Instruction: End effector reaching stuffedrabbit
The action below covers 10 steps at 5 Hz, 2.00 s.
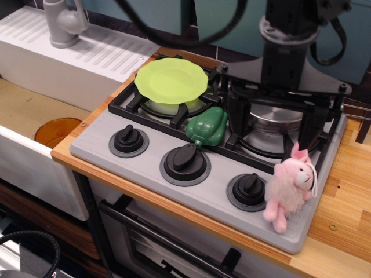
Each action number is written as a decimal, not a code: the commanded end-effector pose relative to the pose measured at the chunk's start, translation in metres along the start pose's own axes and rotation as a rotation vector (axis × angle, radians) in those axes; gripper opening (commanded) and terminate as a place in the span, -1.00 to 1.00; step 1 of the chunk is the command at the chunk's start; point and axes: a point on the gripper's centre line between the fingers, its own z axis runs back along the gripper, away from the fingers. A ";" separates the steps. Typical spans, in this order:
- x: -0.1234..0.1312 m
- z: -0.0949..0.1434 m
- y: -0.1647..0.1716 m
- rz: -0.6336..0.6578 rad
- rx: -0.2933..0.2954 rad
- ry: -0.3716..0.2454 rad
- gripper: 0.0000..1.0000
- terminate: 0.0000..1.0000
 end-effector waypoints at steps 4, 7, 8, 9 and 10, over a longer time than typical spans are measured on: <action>0.004 -0.038 -0.036 -0.003 -0.024 -0.180 1.00 -1.00; 0.000 -0.062 -0.034 -0.023 -0.047 -0.221 1.00 -1.00; 0.000 -0.068 -0.031 -0.028 -0.053 -0.233 1.00 -1.00; 0.002 -0.074 -0.029 -0.025 -0.059 -0.230 1.00 -1.00; 0.003 -0.079 -0.028 -0.025 -0.072 -0.233 1.00 -1.00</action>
